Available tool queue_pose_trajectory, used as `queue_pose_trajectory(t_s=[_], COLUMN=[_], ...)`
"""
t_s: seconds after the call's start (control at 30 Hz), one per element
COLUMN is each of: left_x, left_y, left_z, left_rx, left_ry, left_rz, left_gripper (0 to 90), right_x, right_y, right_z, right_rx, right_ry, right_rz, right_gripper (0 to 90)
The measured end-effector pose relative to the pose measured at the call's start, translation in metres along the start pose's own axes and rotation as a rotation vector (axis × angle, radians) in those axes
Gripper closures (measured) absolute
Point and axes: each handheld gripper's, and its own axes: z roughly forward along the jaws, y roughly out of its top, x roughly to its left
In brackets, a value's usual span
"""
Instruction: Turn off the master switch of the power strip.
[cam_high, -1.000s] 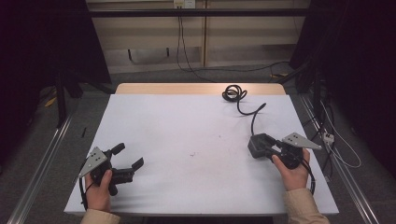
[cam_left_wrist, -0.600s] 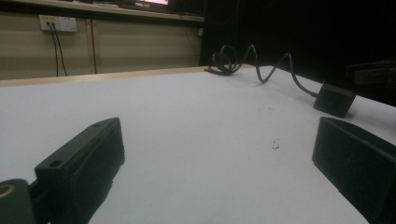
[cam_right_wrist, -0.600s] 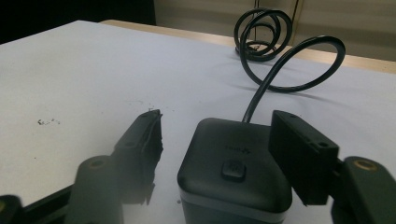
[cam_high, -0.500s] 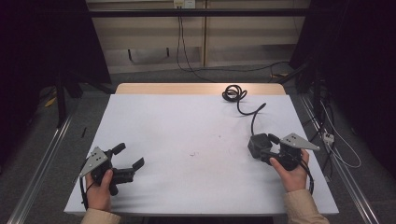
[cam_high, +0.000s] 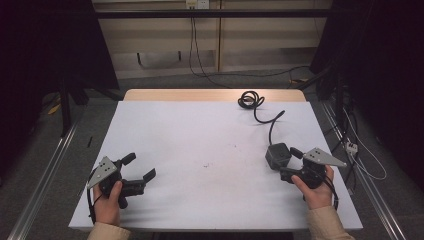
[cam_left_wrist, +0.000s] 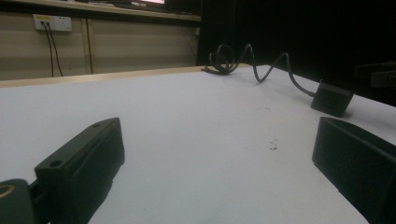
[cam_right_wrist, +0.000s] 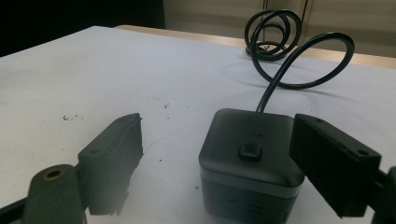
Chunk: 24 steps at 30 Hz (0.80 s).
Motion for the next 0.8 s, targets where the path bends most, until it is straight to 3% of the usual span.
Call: queue_pose_trajectory(t_s=[0.8], left_x=[0.000], left_y=[0.000], left_z=[0.000], left_rx=[0.000], left_ry=[-0.002], left_rz=[-0.002], left_gripper=[2.1], right_x=[0.003], right_y=[-0.011], right_z=[-0.010], right_rx=[0.003], right_ry=[0.030], right_rz=[-0.012], right_gripper=[16.8])
